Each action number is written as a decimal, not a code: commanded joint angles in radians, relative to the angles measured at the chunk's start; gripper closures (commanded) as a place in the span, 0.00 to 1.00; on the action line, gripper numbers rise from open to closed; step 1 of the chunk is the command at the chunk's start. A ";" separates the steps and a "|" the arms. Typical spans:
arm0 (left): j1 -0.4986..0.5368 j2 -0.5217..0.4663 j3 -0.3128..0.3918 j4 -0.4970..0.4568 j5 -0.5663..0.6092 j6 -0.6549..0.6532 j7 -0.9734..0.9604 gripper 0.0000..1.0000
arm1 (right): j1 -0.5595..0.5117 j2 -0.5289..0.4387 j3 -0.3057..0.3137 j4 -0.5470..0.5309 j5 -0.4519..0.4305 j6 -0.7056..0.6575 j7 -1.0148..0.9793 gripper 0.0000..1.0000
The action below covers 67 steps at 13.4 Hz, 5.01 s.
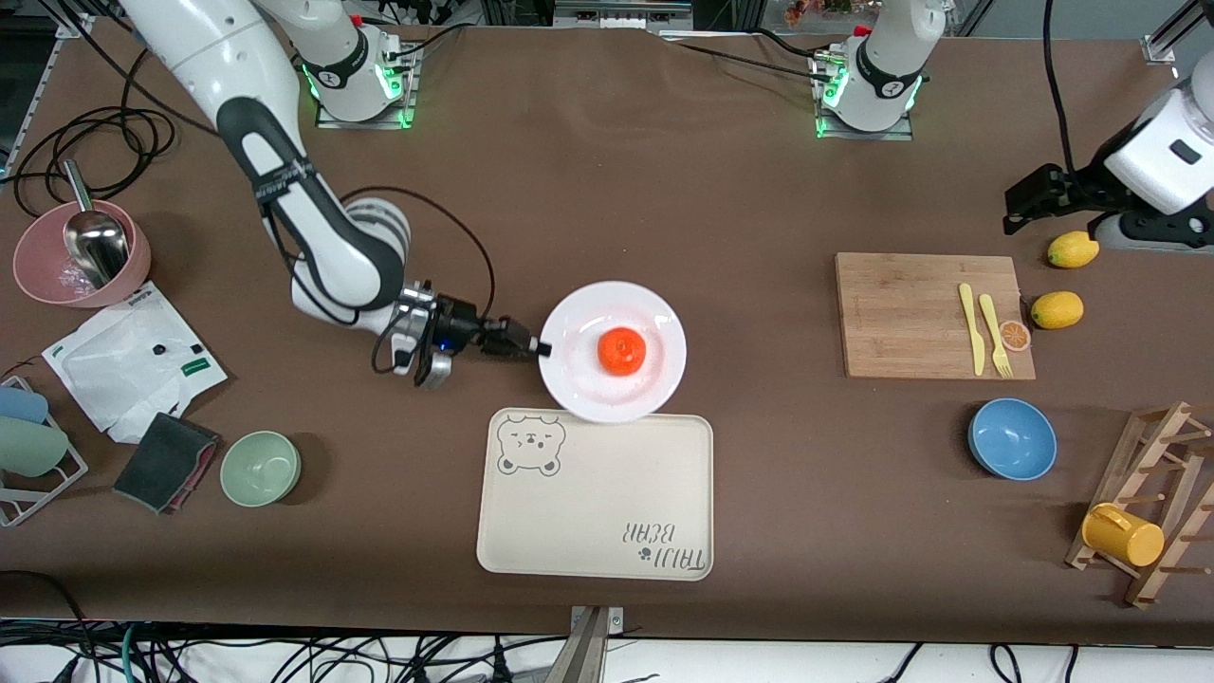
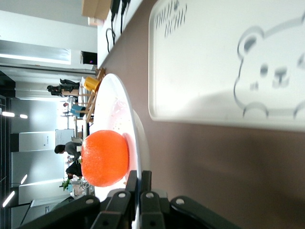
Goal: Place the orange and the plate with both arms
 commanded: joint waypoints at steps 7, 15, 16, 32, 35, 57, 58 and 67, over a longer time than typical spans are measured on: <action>0.056 0.005 0.000 0.020 0.000 -0.037 0.006 0.00 | 0.056 0.424 -0.030 0.580 -0.292 -0.003 0.098 1.00; 0.044 0.006 -0.012 0.023 0.001 -0.033 0.006 0.00 | 0.081 0.530 -0.045 0.695 -0.292 -0.003 0.081 1.00; 0.044 0.006 -0.010 0.023 0.001 -0.033 0.006 0.00 | 0.083 0.532 -0.047 0.694 -0.293 -0.002 0.079 0.96; 0.044 0.049 -0.010 0.023 0.001 0.055 0.014 0.00 | 0.070 -0.116 -0.163 0.078 -0.478 0.006 0.102 0.01; 0.042 0.049 -0.010 0.020 0.001 0.053 0.016 0.00 | 0.067 -0.339 -0.234 -0.097 -0.575 -0.133 0.119 0.00; 0.042 0.049 -0.014 0.021 0.001 0.052 0.014 0.00 | 0.077 -0.657 -0.393 0.281 -1.497 -1.009 0.780 0.00; 0.042 0.049 -0.014 0.021 0.003 0.052 0.014 0.00 | 0.077 -0.657 -0.392 0.293 -1.497 -1.009 0.782 0.00; 0.042 0.049 -0.014 0.021 0.001 0.052 0.014 0.00 | 0.080 -0.651 -0.400 0.306 -1.487 -1.009 0.768 0.00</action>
